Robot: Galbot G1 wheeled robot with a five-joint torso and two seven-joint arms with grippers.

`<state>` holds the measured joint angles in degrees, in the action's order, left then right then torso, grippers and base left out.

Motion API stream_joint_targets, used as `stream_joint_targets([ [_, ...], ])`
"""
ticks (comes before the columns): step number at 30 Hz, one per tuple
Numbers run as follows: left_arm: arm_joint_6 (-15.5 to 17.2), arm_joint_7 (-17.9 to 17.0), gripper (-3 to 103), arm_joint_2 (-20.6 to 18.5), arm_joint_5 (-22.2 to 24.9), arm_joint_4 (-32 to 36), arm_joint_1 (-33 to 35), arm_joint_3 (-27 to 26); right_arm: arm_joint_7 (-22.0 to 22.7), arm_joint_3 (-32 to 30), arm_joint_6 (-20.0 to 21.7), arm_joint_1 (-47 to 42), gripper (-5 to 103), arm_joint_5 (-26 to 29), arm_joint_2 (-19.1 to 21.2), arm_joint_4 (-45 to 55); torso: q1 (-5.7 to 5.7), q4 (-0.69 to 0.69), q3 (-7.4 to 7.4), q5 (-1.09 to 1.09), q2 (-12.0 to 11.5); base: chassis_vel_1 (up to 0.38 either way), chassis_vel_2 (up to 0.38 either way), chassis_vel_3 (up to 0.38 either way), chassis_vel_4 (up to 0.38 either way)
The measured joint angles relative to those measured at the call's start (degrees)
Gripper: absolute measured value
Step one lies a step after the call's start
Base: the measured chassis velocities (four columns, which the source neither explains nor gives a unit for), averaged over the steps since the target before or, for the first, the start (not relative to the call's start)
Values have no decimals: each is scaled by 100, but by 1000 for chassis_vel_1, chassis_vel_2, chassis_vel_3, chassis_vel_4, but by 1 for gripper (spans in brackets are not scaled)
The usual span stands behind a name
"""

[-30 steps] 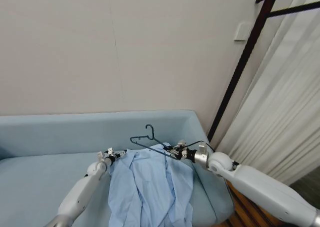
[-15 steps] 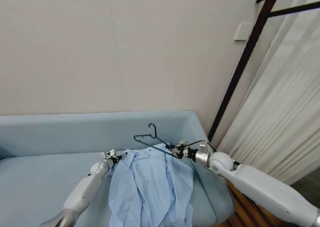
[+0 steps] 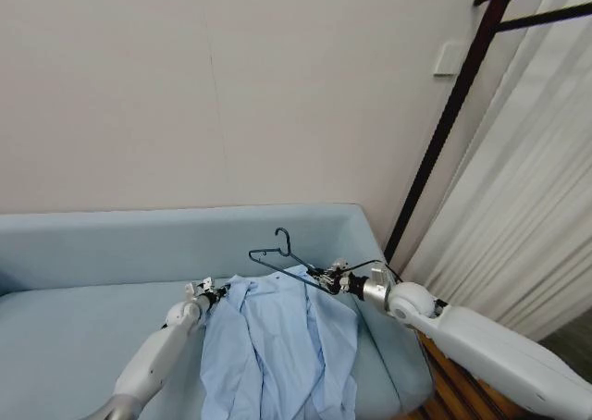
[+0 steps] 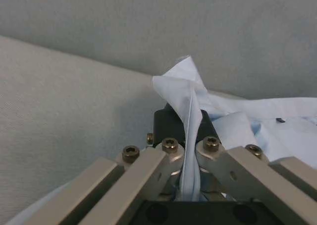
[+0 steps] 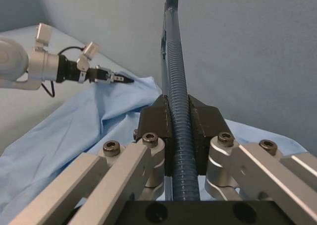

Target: Pick up the clothes from the sofa and hang them on the clothes hanger.

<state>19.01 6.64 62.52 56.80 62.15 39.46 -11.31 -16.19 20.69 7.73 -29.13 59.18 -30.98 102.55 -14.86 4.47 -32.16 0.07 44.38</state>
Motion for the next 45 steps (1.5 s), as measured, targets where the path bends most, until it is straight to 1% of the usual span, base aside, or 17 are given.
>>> stream_joint_targets([
  [4, 0, -142, 0, -431, 33, 822, 444, -186, -414, -20, 231, -27, 12, 65, 66, -208, 0, -2, 0, -1, 0, 0, 0, 0, 0],
  [5, 0, -142, 0, -431, 33, 822, 444, -186, -414, -20, 231, -27, 12, 65, 66, -208, 0, -2, 0, -1, 0, 0, 0, 0, 0],
  [9, -1, -163, 0, -927, 47, 1634, 816, -366, -986, 58, 582, 105, 12, 219, 61, -649, 1, -2, 0, 0, 0, 0, 0, 0, 0],
  [10, -1, -163, 0, -927, 47, 1634, 816, -366, -986, 58, 582, 105, 12, 219, 61, -649, 1, -2, 0, 0, 0, 0, 0, 0, 0],
  [13, -5, -173, 0, -1144, 47, 2003, 891, -416, -1279, 158, 741, 205, 12, 376, 9, -839, 1, -1, 0, 1, 0, 0, 0, 0, 0],
  [17, -5, -205, 0, -1233, 48, 2241, 889, -391, -1314, 253, 857, 217, 12, 505, -105, -853, 1, 0, 0, 1, 0, 0, 0, 0, 0],
  [22, 10, -370, 0, -1212, 48, 2513, 830, -169, -1211, 282, 781, 224, 12, 322, -654, -1236, 0, -2, 0, 2, 0, 0, 0, 0, 0],
  [23, 10, -370, 0, -1212, 48, 2513, 830, -169, -1211, 282, 781, 224, 12, 322, -654, -1236, 0, -2, 0, 2, 0, 0, 0, 0, 0],
  [26, 20, -444, 0, -1223, 48, 2692, 814, -27, -1201, 342, 771, 349, 12, 252, -964, -1567, 0, -1, 0, -1, 0, 0, 0, 0, 0],
  [28, 23, -450, 0, -1236, 48, 2746, 811, 7, -1206, 383, 774, 376, 12, 238, -1047, -1654, 0, -1, 0, 0, 0, 0, 0, 0, 0],
  [31, 27, -484, 0, -1283, 44, 2914, 806, 119, -1219, 473, 784, 441, 12, 169, -1408, -1964, 1, 0, 0, 0, 0, 0, 0, 0, 0],
  [32, 27, -484, 0, -1283, 44, 2914, 806, 119, -1219, 473, 784, 441, 12, 169, -1408, -1964, 1, 0, 0, 0, 0, 0, 0, 0, 0],
  [35, 28, -523, 0, -1322, 42, 3071, 823, 211, -1213, 589, 787, 548, 12, 46, -1854, -2347, 0, -1, 0, 0, 0, 0, 0, 0, 0],
  [38, 28, -541, 0, -1333, 41, 3144, 842, 243, -1237, 655, 782, 623, 12, -70, -2038, -2553, 0, -3, -1, 0, 0, 0, 0, 0, 0],
  [40, 28, -551, 0, -1351, 35, 3244, 854, 347, -1281, 775, 726, 771, 12, -298, -2364, -3002, 0, -3, 0, 0, 0, 0, 0, 0, 0],
  [42, 28, -553, 0, -1352, 28, 3254, 853, 380, -1292, 792, 702, 800, 12, -359, -2430, -3117, 0, -2, -1, 1, 0, 0, 0, 0, 0],
  [45, 23, -555, 0, -1358, -1, 3272, 831, 562, -1338, 841, 575, 903, 12, -810, -2742, -3649, 0, 0, -1, 0, 0, 0, 0, 0, 0],
])
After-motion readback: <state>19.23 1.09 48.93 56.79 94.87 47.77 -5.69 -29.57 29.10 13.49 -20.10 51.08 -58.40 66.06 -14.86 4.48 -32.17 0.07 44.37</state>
